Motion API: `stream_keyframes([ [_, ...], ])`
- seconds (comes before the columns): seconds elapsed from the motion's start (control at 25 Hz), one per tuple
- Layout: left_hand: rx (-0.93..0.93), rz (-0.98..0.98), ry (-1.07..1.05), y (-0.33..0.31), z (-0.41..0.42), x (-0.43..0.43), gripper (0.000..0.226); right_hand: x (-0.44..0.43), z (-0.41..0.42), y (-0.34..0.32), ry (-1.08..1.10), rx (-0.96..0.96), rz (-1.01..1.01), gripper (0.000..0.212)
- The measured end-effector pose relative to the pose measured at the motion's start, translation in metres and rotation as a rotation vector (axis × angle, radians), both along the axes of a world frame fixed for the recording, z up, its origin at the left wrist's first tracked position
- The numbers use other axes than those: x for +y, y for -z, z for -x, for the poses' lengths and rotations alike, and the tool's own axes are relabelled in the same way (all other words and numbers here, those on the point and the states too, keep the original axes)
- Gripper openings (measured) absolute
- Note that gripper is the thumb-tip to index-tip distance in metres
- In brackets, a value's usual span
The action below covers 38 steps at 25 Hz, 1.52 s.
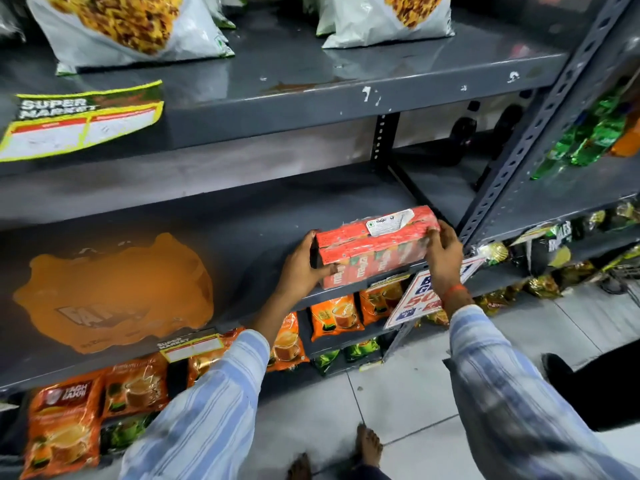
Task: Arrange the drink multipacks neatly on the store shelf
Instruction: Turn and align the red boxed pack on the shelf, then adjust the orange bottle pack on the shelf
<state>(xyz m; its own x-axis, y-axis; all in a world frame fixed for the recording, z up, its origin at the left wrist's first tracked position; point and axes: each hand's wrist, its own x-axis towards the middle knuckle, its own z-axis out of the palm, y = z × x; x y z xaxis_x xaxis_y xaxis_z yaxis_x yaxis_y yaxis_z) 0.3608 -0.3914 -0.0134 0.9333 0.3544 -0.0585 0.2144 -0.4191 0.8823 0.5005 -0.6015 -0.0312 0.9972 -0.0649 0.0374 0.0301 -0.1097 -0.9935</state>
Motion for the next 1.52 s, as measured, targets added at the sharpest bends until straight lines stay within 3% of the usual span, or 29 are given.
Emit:
stream_keyframes([
  [0.36,0.056,0.005,-0.074,-0.004,0.049,0.044,0.075,0.04,0.046,0.007,-0.135,-0.034,-0.005,0.036],
  [0.8,0.117,-0.006,-0.116,-0.007,0.062,0.054,0.079,0.054,0.055,0.013,-0.128,-0.011,0.094,0.045],
  [0.92,0.146,-0.097,-0.1,-0.012,0.064,0.049,0.094,0.063,0.068,0.003,-0.078,-0.064,0.356,0.056],
  [1.04,0.008,-0.323,-0.175,-0.027,0.074,0.043,0.1,0.093,0.109,-0.013,-0.059,-0.342,0.546,0.065],
  [1.2,-0.257,-0.501,-0.384,-0.048,0.117,0.063,0.092,0.152,0.168,-0.03,-0.339,-0.447,0.381,0.059],
  [1.36,-0.187,-0.64,-0.733,-0.044,0.187,0.129,0.11,0.21,0.209,-0.029,-0.746,-0.351,0.253,0.059],
  [1.44,-0.107,-0.513,-0.852,-0.035,0.22,0.173,0.125,0.236,0.218,-0.028,-0.914,-0.277,0.249,0.065],
  [1.52,-0.048,-0.212,-0.815,-0.029,0.244,0.213,0.123,0.263,0.229,-0.031,-0.921,-0.21,0.213,0.073],
])
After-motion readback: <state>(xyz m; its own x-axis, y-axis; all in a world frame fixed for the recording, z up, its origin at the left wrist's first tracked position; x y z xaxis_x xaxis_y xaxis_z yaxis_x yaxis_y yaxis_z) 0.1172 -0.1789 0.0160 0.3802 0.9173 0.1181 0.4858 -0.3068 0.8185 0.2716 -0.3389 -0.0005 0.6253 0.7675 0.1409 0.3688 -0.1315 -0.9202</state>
